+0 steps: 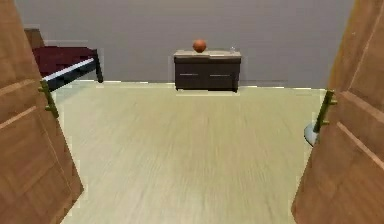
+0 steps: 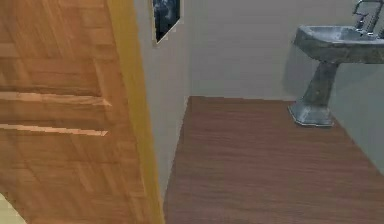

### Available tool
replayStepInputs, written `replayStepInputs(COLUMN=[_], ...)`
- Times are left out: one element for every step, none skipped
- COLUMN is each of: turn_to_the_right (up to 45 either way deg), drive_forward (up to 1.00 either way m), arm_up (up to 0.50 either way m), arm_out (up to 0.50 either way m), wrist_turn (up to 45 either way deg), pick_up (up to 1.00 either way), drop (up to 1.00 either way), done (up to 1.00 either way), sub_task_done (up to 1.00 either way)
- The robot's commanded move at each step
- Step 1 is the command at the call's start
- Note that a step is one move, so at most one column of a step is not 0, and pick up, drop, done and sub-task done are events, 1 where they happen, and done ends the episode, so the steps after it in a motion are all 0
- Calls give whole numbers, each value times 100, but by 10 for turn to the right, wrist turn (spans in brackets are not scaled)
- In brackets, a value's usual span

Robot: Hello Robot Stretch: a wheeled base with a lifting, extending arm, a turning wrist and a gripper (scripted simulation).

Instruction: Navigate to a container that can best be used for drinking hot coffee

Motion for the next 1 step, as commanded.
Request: replayStepInputs(turn_to_the_right=[60], drive_forward=[0], arm_up=[0], arm_out=[0], wrist_turn=[0], pick_up=[0], drop=[0], done=[0], sub_task_done=[0])
